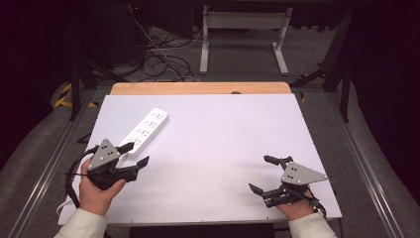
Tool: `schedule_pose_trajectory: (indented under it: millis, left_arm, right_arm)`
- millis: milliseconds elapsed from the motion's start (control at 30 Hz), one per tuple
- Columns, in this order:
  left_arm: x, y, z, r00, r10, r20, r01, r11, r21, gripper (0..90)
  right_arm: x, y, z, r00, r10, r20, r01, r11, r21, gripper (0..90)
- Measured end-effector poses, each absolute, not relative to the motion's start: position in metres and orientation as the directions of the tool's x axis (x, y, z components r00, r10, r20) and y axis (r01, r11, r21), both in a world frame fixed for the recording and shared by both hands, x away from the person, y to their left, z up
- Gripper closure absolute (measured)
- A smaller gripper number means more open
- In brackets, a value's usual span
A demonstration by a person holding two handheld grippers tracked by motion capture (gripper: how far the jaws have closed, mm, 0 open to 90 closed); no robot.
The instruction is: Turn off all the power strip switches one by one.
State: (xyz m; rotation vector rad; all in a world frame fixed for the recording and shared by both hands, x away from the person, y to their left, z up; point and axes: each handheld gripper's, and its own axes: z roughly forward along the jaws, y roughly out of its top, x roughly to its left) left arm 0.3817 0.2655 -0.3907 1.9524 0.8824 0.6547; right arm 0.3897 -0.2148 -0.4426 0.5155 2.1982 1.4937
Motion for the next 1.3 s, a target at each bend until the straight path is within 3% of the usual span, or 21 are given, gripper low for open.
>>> schedule_pose_trajectory:
  millis: [433, 733, 1100, 1300]
  left_arm:
    - [0.405, 0.27, -0.381, 0.595, 0.795, 0.12, 0.348, -0.39, 0.853, 35.8]
    - [0.426, 0.28, -0.38, 0.575, 0.815, 0.07, 0.399, -0.354, 0.846, 38.9]
    - [0.442, 0.284, -0.383, 0.576, 0.811, 0.106, 0.412, -0.399, 0.819, 39.7]
    - [0.45, 0.282, -0.39, 0.58, 0.806, 0.119, 0.448, -0.438, 0.78, 53.2]
  right_arm:
    - [0.39, -0.215, -0.443, -0.839, 0.526, -0.138, 0.063, 0.346, 0.936, 5.4]
    - [0.39, -0.216, -0.442, -0.839, 0.526, -0.138, 0.063, 0.346, 0.936, 5.4]
    - [0.391, -0.216, -0.443, -0.84, 0.525, -0.137, 0.062, 0.344, 0.937, 5.4]
    - [0.391, -0.216, -0.443, -0.842, 0.523, -0.135, 0.064, 0.344, 0.937, 5.4]
